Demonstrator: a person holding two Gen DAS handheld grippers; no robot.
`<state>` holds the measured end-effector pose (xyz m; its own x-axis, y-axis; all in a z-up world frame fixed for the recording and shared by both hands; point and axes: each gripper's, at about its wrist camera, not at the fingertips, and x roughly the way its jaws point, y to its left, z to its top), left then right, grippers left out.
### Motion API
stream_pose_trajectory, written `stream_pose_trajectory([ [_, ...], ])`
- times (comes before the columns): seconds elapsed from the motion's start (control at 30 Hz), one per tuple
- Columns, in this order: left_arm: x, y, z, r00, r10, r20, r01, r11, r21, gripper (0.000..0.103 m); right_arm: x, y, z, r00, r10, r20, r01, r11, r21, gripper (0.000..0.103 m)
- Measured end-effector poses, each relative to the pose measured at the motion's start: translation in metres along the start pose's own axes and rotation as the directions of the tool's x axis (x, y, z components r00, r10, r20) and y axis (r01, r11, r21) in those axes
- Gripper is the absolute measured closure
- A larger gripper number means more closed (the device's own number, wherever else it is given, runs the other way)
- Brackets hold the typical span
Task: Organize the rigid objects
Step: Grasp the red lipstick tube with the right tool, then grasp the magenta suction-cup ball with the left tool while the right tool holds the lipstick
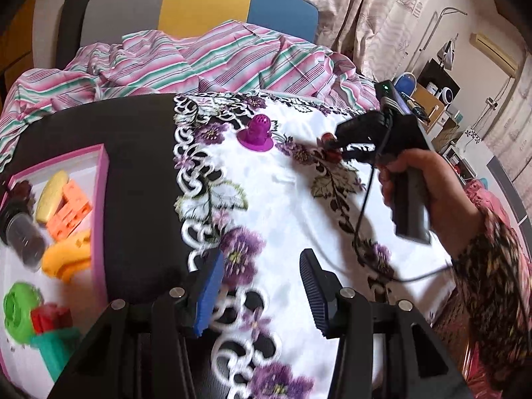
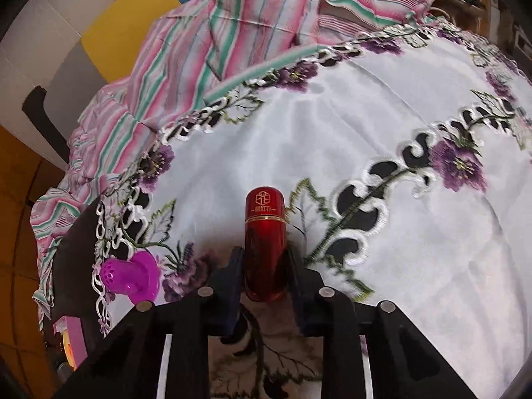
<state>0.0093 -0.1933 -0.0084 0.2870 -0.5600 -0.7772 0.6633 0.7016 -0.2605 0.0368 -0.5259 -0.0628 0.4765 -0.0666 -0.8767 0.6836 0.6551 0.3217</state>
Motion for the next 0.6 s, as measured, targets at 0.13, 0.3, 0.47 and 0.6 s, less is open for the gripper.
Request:
stream_pose_trajectory([
  [0.13, 0.021, -0.003, 0.023, 1.0, -0.008, -0.019, 0.007, 1.0, -0.027, 0.054, -0.006, -0.004, -0.003, 0.999, -0.046, -0.023, 0.046, 0.999, -0.009, 0.077],
  [0.3, 0.056, -0.011, 0.057, 1.0, 0.016, -0.024, -0.017, 0.999, -0.041, 0.04, -0.001, -0.016, -0.008, 0.997, 0.012, -0.074, -0.009, 0.999, 0.051, 0.077],
  [0.47, 0.096, -0.022, 0.093, 0.997, 0.072, -0.018, -0.072, 0.997, 0.005, 0.039, -0.002, -0.017, -0.009, 0.997, 0.018, -0.081, -0.014, 0.999, 0.049, 0.077],
  [0.6, 0.134, -0.026, 0.114, 0.99, 0.137, -0.036, -0.134, 0.988, 0.078, 0.039, 0.0, -0.015, -0.008, 0.997, 0.011, -0.079, -0.009, 1.0, 0.03, 0.077],
])
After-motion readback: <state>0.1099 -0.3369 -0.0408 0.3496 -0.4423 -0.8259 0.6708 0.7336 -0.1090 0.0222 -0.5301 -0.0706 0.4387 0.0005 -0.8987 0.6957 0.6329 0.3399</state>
